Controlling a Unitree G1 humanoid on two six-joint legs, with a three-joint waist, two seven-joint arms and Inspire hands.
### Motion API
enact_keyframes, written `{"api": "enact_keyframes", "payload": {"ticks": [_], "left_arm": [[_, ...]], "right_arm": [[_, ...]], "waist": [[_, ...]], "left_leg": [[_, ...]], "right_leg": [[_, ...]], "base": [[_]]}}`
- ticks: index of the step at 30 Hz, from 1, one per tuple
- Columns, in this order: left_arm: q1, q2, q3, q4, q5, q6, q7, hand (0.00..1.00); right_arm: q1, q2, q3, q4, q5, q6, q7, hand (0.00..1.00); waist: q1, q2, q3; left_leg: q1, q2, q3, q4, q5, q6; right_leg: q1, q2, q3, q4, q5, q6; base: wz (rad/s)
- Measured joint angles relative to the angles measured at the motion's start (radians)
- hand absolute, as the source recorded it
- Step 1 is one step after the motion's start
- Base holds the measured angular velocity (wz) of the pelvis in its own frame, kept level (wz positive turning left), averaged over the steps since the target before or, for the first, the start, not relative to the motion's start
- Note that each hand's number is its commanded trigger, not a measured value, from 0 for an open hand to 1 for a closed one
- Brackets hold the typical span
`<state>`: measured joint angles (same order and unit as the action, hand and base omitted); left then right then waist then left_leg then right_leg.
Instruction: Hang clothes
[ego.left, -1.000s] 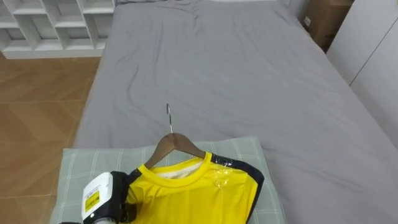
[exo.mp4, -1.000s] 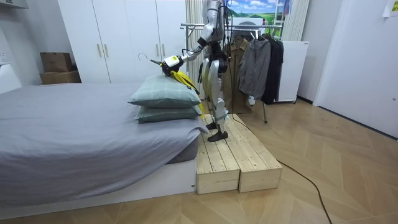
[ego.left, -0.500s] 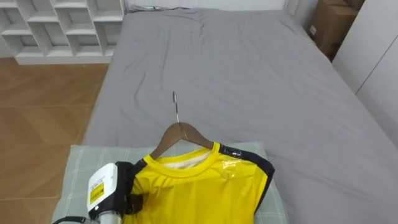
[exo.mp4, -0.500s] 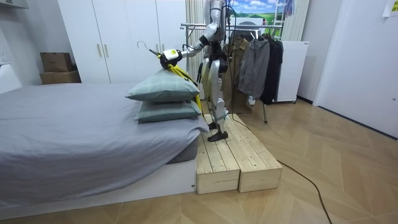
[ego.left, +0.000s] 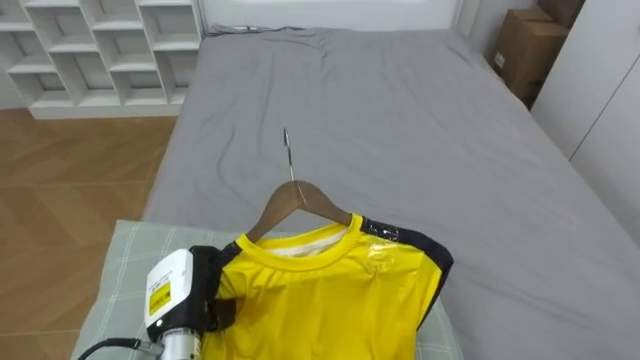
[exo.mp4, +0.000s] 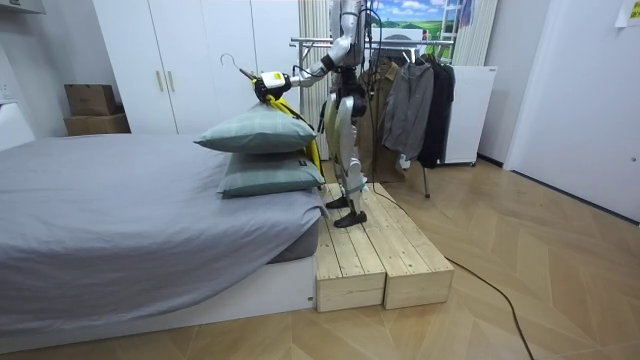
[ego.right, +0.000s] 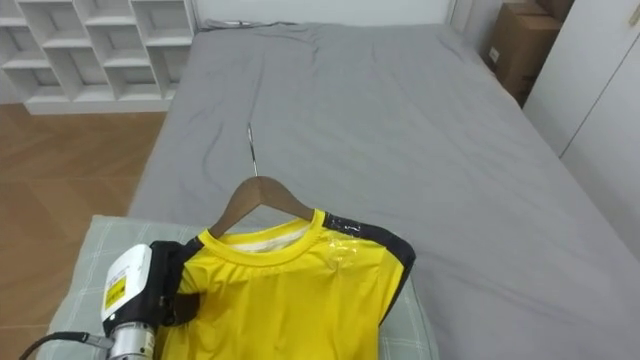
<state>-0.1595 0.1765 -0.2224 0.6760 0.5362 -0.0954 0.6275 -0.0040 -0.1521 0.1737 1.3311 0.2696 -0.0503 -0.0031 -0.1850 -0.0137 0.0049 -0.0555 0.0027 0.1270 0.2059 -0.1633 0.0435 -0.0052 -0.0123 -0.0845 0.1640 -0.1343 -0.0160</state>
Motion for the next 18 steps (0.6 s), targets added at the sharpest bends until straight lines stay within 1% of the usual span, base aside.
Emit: {"api": "enact_keyframes", "payload": {"ticks": [5, 9, 11, 14, 18], "left_arm": [[0.007, 0.0, -0.003, 0.001, 0.0, 0.0, 0.0, 1.0], [0.024, 0.001, 0.001, 0.001, -0.002, 0.001, 0.0, 1.0], [0.04, 0.002, 0.005, 0.001, -0.001, 0.003, 0.0, 1.0], [0.055, 0.002, 0.008, 0.001, -0.002, 0.003, 0.0, 1.0], [0.071, 0.004, 0.016, 0.001, -0.016, 0.003, 0.0, 1.0]], "right_arm": [[0.0, 0.0, 0.0, 0.009, -0.014, 0.001, -0.019, 0.0], [0.005, -0.001, -0.005, 0.009, -0.016, 0.016, -0.058, 0.0], [0.009, -0.002, -0.039, 0.009, -0.025, 0.021, -0.079, 0.0], [0.018, -0.002, -0.078, 0.009, -0.038, 0.024, -0.116, 0.0], [0.018, -0.009, -0.094, 0.009, -0.041, 0.03, -0.147, 0.0]], "waist": [[0.001, 0.002, -0.001], [0.002, 0.009, -0.0025], [0.001, 0.014, -0.004], [0.002, 0.016, -0.0039], [0.001, 0.014, -0.0041]], "left_leg": [[0.018, -0.001, 0.003, -0.001, 0.0, 0.0], [0.028, -0.007, 0.004, -0.011, 0.0, 0.0], [0.032, -0.007, 0.002, -0.011, 0.0, 0.0], [0.033, -0.007, 0.001, -0.011, 0.0, 0.0], [0.033, -0.009, 0.0, -0.011, 0.0, 0.0]], "right_leg": [[0.025, 0.0, 0.001, -0.015, 0.0, 0.0], [0.027, 0.002, 0.001, -0.014, 0.0, 0.0], [0.031, 0.003, 0.001, -0.014, 0.0, 0.0], [0.032, 0.002, -0.002, -0.014, 0.0, 0.0], [0.033, 0.001, -0.002, -0.014, 0.0, 0.0]], "base": [[0.0], [-0.01], [-0.02], [0.0], [0.0]]}}
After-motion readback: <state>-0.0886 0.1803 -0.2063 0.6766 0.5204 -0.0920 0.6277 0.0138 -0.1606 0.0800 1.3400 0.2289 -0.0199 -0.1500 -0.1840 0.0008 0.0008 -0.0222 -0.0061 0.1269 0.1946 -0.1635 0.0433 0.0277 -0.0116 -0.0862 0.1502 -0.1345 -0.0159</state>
